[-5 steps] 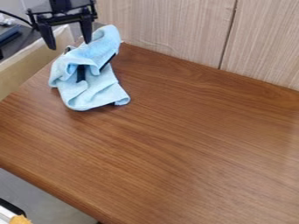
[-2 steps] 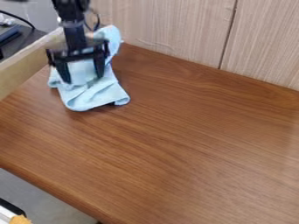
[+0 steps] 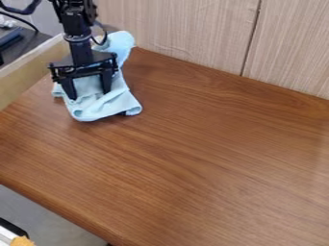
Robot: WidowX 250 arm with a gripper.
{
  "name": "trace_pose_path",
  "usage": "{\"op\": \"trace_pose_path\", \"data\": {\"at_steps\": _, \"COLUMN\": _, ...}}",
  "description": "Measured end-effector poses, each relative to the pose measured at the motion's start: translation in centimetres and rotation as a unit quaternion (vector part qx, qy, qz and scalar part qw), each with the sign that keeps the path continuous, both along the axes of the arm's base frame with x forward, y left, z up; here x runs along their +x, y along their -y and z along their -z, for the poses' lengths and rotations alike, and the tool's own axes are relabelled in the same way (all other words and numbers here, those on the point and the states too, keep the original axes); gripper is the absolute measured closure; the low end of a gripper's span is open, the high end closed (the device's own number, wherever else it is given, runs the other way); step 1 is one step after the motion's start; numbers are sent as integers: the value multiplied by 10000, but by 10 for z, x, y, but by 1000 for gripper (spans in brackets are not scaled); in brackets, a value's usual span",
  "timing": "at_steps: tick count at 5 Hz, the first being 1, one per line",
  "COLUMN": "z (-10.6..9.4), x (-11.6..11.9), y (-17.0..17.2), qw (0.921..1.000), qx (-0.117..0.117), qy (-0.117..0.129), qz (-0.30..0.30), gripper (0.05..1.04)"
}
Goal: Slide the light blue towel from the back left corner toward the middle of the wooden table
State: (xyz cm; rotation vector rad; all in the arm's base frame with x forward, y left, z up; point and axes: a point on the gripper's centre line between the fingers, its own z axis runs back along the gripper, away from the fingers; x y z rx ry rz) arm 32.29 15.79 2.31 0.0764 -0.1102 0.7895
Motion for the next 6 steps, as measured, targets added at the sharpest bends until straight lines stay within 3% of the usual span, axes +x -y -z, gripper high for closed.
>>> {"op": "trace_pose_path", "data": {"at_steps": 3, "z": 4, "x": -14, "y": 30, "qw": 9997, "qx": -48, "qy": -73, "qz": 228, "gripper": 86}}
{"op": "trace_pose_path", "data": {"at_steps": 6, "z": 3, "x": -67, "y": 99, "qw": 9917, "qx": -291, "qy": -221, "qz": 1233, "gripper": 85}}
